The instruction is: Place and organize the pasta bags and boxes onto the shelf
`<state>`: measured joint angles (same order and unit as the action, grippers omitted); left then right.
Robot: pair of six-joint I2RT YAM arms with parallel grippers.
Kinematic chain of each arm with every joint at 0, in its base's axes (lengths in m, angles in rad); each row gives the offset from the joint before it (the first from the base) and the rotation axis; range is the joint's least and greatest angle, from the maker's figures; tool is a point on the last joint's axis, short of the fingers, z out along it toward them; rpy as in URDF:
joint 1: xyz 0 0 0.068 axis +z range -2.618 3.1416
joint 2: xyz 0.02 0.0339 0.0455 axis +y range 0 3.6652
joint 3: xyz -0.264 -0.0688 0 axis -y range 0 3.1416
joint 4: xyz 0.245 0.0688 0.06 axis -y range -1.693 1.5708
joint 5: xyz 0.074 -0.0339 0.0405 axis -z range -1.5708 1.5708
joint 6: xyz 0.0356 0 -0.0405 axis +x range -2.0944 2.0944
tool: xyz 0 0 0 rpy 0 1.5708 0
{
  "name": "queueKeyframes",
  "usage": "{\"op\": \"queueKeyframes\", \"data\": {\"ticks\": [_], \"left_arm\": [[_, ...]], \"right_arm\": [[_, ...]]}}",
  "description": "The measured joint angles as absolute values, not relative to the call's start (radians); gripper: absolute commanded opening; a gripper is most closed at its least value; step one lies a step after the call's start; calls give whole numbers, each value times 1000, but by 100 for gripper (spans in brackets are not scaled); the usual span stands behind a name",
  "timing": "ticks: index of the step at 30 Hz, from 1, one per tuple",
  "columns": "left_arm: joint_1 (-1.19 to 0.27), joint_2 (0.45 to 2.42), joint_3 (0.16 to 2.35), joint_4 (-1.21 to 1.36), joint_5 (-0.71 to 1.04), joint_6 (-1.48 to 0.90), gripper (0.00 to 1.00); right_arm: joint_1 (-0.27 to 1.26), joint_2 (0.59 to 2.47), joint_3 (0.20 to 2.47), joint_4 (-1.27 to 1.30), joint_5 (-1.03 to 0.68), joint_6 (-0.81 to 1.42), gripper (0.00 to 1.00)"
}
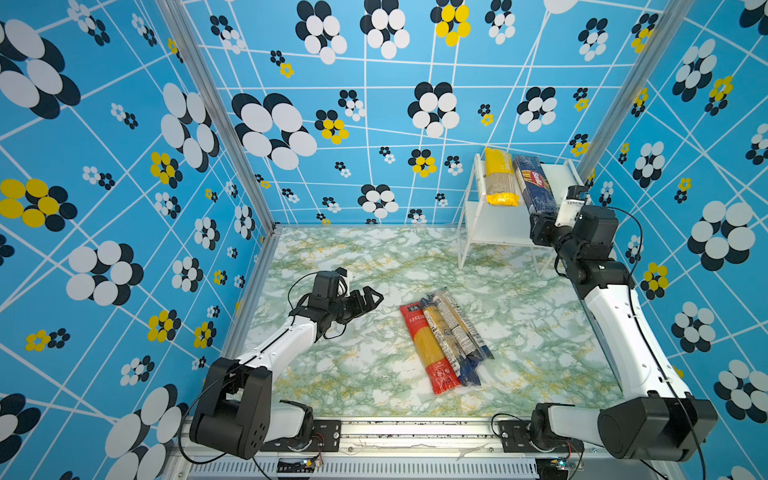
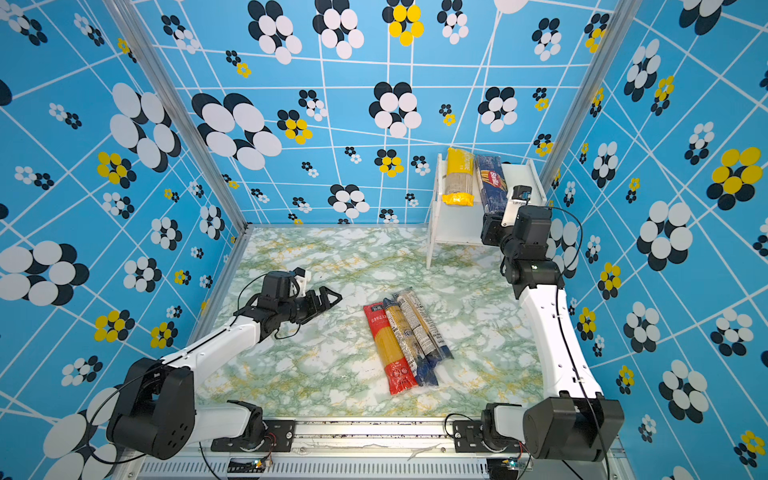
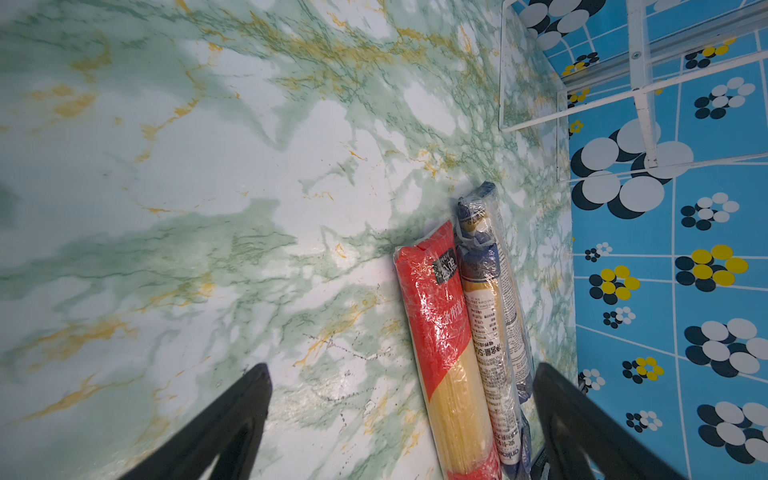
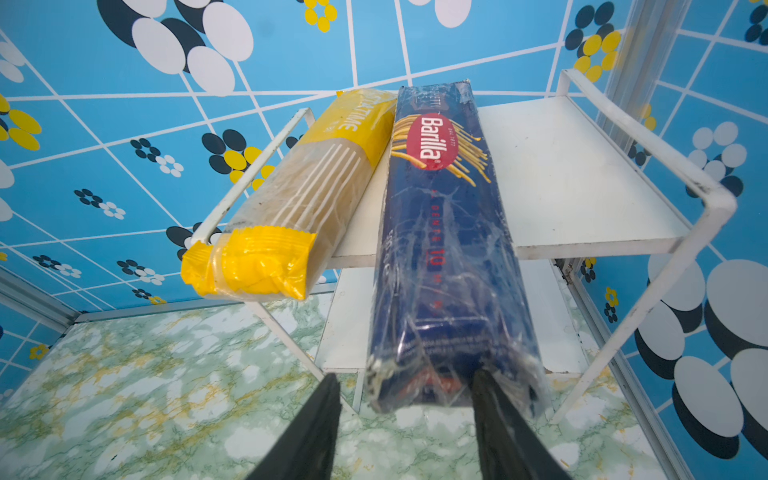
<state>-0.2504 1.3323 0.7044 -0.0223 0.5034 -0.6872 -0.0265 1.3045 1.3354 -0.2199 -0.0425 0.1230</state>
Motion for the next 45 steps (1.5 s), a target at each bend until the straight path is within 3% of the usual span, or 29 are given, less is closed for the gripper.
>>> {"op": "queueKeyframes", "data": {"ticks": [6,20,45], "left_arm": [[-250,1332,704,-22,503,-687,99],[-250,1341,704,-14,504,-688,99],[-252,1354,707,-7,500,-688,99]], "right_arm": [[-21,1314,1335,-201,-43,116,55],[-15,1313,1238,-33,-85,35,70],[-17,1283,1011,232,-133,-75,72]]}}
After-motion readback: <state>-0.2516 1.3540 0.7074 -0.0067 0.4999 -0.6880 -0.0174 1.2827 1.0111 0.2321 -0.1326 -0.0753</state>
